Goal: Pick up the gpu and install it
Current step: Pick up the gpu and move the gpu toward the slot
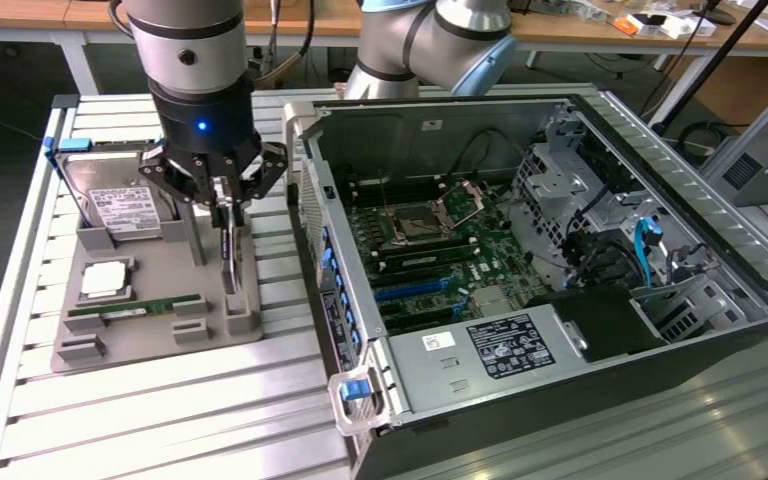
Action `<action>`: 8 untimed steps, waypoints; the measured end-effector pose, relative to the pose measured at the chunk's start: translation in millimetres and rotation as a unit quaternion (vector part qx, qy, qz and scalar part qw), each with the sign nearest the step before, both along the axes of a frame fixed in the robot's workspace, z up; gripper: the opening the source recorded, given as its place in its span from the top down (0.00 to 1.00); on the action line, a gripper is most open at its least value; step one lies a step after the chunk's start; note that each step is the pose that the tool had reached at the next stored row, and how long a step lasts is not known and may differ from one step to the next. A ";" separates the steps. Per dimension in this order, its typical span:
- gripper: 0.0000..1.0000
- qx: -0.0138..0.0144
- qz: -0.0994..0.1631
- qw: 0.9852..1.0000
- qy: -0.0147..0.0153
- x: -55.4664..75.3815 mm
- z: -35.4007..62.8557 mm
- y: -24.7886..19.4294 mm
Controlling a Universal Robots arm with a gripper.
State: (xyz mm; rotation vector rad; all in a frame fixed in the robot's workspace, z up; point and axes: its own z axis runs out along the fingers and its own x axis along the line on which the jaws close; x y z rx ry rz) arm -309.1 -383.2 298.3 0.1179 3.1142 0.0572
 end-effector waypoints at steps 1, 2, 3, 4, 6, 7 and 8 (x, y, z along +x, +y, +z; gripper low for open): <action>0.73 0.000 0.000 1.000 0.000 0.0 1.0 0.0; 0.73 0.000 0.000 1.000 0.000 0.0 2.4 0.0; 0.73 0.000 0.000 1.000 0.000 0.0 3.3 0.0; 0.73 0.000 0.000 1.000 0.000 0.0 4.0 0.0; 0.73 0.000 0.000 1.000 0.000 0.0 5.5 0.0; 0.73 0.000 0.000 1.000 0.000 0.0 6.6 0.0; 0.73 0.000 0.000 1.000 0.000 0.0 7.1 0.0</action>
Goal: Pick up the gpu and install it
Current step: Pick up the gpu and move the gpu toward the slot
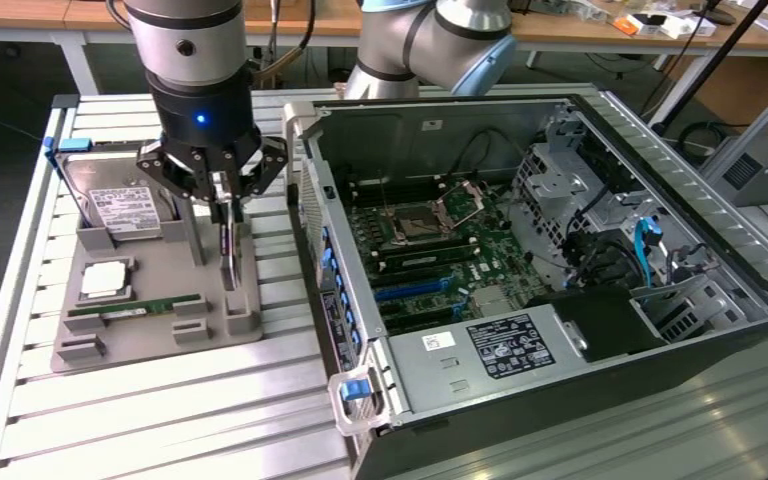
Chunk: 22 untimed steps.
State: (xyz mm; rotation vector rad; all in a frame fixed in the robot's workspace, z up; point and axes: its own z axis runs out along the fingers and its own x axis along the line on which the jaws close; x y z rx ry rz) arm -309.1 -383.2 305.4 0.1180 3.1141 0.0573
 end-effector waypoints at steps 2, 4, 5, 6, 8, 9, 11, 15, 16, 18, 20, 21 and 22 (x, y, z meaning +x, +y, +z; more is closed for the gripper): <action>0.73 0.000 0.000 1.000 0.000 0.0 1.5 0.0; 0.73 0.000 0.000 1.000 0.000 0.0 2.6 0.0; 0.73 0.000 0.000 1.000 0.000 0.0 3.4 0.0; 0.73 0.000 0.000 1.000 0.000 0.0 4.4 0.0; 0.73 0.000 0.000 1.000 0.000 0.0 6.0 0.0; 0.73 0.000 0.000 1.000 0.000 0.0 6.8 0.0; 0.73 0.000 0.000 1.000 0.000 0.0 8.6 0.0; 0.73 0.000 0.000 1.000 0.000 0.0 10.8 0.0; 0.73 0.000 0.000 1.000 0.000 0.0 11.7 0.0; 0.73 0.000 0.000 1.000 0.000 0.0 13.7 0.0; 0.73 0.000 0.000 1.000 0.000 0.0 14.8 0.0; 0.73 0.000 0.000 1.000 0.000 0.0 15.6 0.0; 0.73 0.000 0.000 1.000 0.000 0.0 16.1 0.0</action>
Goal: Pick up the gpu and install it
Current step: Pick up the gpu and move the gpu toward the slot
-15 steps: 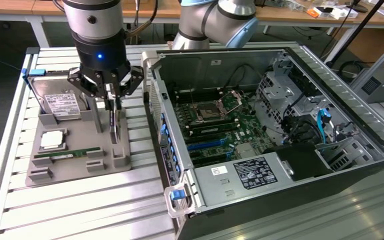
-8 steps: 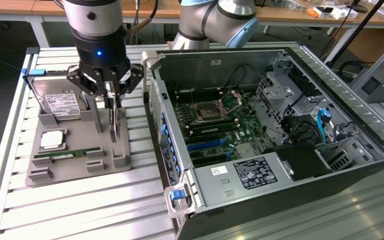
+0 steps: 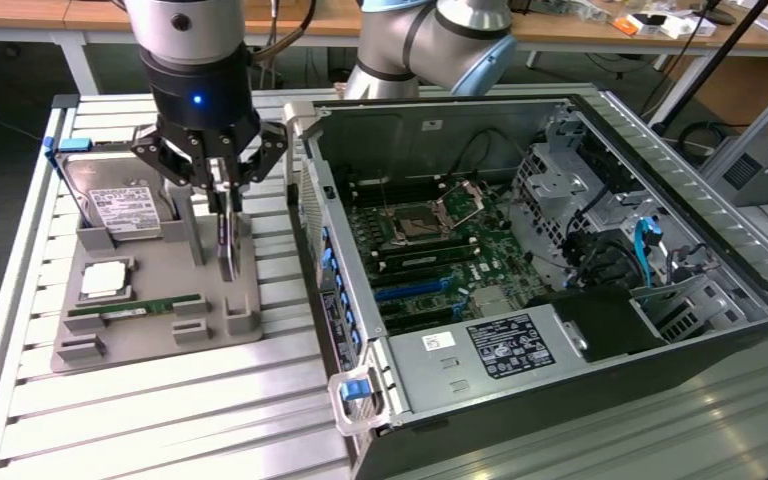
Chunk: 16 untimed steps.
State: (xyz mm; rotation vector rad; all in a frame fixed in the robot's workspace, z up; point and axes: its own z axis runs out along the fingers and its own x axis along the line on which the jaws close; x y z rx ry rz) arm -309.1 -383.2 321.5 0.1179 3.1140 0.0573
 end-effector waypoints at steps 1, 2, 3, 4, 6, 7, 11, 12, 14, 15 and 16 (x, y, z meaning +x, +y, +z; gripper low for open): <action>0.73 0.000 0.000 1.000 0.000 0.0 0.6 0.0; 0.73 0.000 0.000 1.000 0.000 0.0 1.3 0.0; 0.73 0.000 0.000 1.000 0.000 0.0 2.0 0.0; 0.73 0.000 0.000 1.000 0.000 0.0 2.6 0.0; 0.73 0.000 0.000 1.000 0.000 0.0 3.9 0.0; 0.73 0.000 0.000 1.000 0.000 0.0 5.0 0.0; 0.73 0.000 0.000 1.000 0.000 0.0 8.2 0.0; 0.73 0.000 0.000 1.000 0.000 0.0 8.9 0.0; 0.73 0.000 0.000 1.000 0.000 0.0 10.4 0.0; 0.73 0.000 0.000 1.000 0.000 0.0 11.3 0.0; 0.73 0.000 0.000 1.000 0.000 0.0 12.5 0.0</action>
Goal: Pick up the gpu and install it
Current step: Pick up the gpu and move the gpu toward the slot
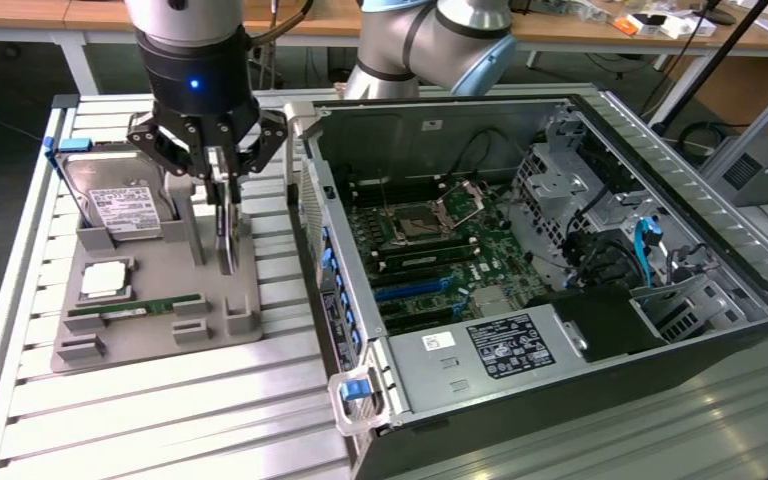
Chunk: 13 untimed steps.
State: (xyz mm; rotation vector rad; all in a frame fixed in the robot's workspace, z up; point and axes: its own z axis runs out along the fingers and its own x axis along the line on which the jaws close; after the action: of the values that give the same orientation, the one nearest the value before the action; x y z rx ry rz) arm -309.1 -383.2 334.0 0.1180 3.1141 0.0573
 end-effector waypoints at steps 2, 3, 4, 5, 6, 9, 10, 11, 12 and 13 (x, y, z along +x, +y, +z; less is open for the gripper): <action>0.73 0.000 0.000 1.000 0.000 0.0 3.0 0.0; 0.73 0.000 0.000 1.000 0.000 0.0 4.4 0.0; 0.73 0.000 0.000 1.000 0.000 0.0 5.3 0.0; 0.73 0.000 0.000 1.000 0.000 0.0 6.4 0.0; 0.73 0.000 0.000 1.000 0.000 0.0 7.4 0.0; 0.73 0.000 0.000 1.000 0.000 0.0 11.1 0.0; 0.73 0.000 0.000 1.000 0.000 0.0 11.7 0.0; 0.73 0.000 0.000 1.000 0.000 0.0 12.4 0.0; 0.73 0.000 0.000 1.000 0.000 0.0 13.1 0.0; 0.73 0.000 0.000 1.000 0.000 0.0 14.0 0.0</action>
State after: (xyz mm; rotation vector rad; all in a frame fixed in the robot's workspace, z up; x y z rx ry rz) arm -309.1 -383.2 347.9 0.1180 3.1141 0.0573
